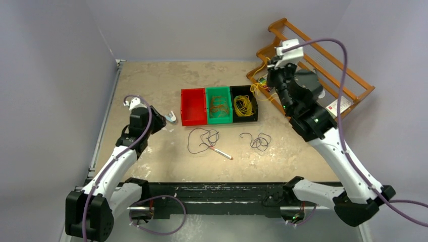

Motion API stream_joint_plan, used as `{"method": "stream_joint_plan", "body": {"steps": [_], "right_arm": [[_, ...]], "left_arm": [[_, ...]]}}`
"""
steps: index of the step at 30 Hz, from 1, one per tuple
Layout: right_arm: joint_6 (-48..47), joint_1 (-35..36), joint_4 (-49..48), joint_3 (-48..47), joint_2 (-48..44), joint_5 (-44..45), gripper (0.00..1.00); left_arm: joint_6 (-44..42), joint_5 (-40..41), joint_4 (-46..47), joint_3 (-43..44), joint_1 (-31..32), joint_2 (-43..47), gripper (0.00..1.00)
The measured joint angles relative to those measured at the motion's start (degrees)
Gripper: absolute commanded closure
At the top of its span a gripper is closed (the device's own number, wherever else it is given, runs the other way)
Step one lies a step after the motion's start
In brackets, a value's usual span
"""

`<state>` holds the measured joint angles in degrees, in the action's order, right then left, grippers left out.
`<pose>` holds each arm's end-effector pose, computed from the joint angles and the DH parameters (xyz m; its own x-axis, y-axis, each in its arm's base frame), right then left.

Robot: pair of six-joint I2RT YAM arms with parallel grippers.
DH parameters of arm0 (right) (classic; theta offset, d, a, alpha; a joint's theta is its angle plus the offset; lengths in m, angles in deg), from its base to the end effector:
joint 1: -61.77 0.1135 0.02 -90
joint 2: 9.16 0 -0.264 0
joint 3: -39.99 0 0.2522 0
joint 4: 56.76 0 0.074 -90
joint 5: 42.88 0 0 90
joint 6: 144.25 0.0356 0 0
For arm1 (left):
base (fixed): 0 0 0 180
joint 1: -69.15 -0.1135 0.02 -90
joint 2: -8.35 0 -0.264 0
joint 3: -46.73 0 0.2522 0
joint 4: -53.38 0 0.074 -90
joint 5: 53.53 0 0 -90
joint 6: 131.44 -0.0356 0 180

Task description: Untangle the cables

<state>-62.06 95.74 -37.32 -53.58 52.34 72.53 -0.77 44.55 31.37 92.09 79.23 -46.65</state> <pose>0.1838 0.1054 0.5026 0.2011 -0.0125 -0.9795 -0.1314 0.9905 -0.0396 0.2078 -0.0319 0.2302 -0.4280 -0.5793 -0.6937 -0.2946 0.8151 -0.4988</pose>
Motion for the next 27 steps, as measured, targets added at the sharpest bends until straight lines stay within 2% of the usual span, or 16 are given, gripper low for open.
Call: {"method": "stream_joint_plan", "body": {"steps": [11, 27], "right_arm": [[3.2, -3.8, 0.2, 0.0, 7.2, -3.8, 1.0], [7.0, -10.7, -6.4, 6.7, 15.1, -13.6, 1.0]], "left_arm": [[-1.5, -2.6, -1.4, 5.5, 0.0, -1.2, 0.56], [-2.3, -3.6, -2.6, 5.8, 0.0, -1.7, 0.57]]}}
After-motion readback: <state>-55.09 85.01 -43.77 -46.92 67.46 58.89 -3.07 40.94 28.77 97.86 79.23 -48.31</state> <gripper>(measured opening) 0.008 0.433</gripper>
